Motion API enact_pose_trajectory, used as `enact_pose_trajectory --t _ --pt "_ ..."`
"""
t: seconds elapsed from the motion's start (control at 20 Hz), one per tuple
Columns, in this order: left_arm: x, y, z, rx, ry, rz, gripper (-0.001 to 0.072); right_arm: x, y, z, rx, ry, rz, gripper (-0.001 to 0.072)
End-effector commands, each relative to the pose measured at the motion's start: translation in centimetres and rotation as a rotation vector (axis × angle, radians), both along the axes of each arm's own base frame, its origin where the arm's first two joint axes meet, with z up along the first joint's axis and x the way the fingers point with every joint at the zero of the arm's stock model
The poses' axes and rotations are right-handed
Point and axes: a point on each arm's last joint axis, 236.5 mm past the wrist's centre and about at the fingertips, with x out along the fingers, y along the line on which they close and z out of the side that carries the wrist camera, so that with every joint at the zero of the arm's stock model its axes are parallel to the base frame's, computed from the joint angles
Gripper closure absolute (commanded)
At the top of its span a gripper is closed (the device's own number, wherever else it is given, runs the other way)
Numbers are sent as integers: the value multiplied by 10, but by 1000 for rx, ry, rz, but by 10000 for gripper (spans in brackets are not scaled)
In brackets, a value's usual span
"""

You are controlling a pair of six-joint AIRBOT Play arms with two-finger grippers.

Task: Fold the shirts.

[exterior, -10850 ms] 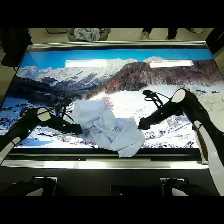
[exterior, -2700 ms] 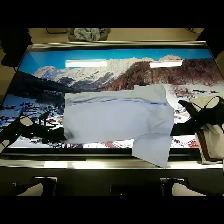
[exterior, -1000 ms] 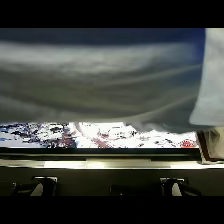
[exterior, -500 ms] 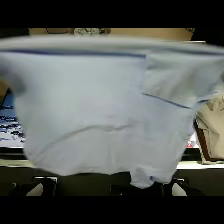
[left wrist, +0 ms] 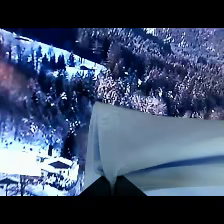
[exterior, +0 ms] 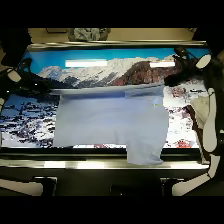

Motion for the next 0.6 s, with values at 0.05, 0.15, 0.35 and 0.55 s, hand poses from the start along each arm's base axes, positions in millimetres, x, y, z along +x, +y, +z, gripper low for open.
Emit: enact_pose_trajectory --t 0.05,0.15,0.35,0.55 --pt "44 2 -41 -33 -26 22 678 55 0 -33 57 -122 -125 660" --pt "48 3 -37 -33 -24 17 678 50 0 -33 48 -102 -113 660" --pt "10 -2 -31 -29 131 -98 678 -7 -3 -28 -49 81 2 659" --pt "-64 -11 -55 -72 448 -167 678 -92 -8 -54 -85 438 53 660"
